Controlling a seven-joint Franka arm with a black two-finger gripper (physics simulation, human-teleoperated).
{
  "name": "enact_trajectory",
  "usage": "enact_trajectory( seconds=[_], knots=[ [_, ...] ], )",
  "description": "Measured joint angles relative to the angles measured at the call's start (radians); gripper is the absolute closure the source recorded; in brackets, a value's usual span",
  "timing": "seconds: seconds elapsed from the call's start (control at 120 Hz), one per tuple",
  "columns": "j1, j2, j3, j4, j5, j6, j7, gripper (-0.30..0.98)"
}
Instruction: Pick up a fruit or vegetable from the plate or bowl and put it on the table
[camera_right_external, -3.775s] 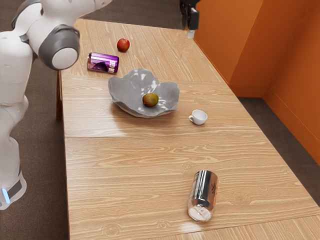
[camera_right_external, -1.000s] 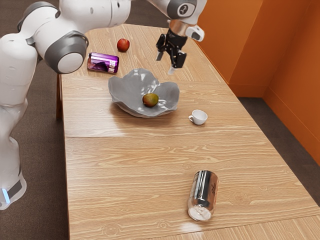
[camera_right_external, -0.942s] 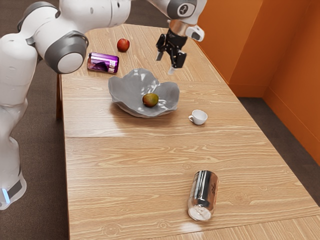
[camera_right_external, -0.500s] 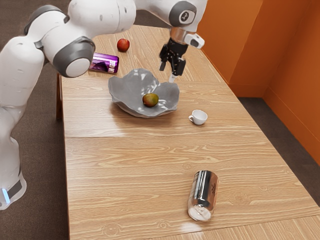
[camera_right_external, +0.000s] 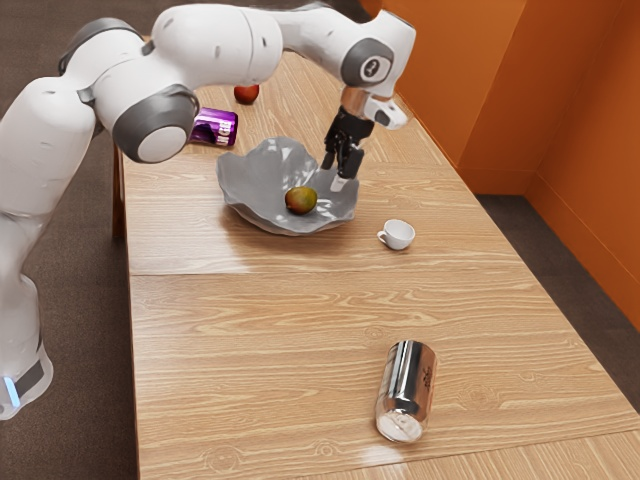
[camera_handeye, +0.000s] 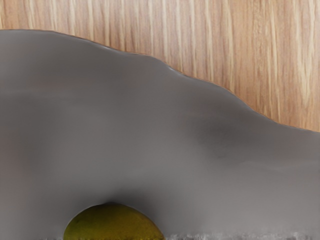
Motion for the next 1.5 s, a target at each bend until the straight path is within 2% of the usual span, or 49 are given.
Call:
enact_trajectory(
  seconds=[0.317,0.825,1.05,1.5],
  knots=[
    [0.052,0.010,0.013,-0.022,0.007,-0.002,0.072,0.00],
    [-0.008,-0.019,0.043,-0.118,0.012,-0.022,0.076,0.00],
    [-0.012,-0.031,0.070,-0.147,0.013,-0.023,0.076,0.00],
    [-0.021,-0.023,0.063,-0.167,0.005,-0.007,0.073,0.00]
  ],
)
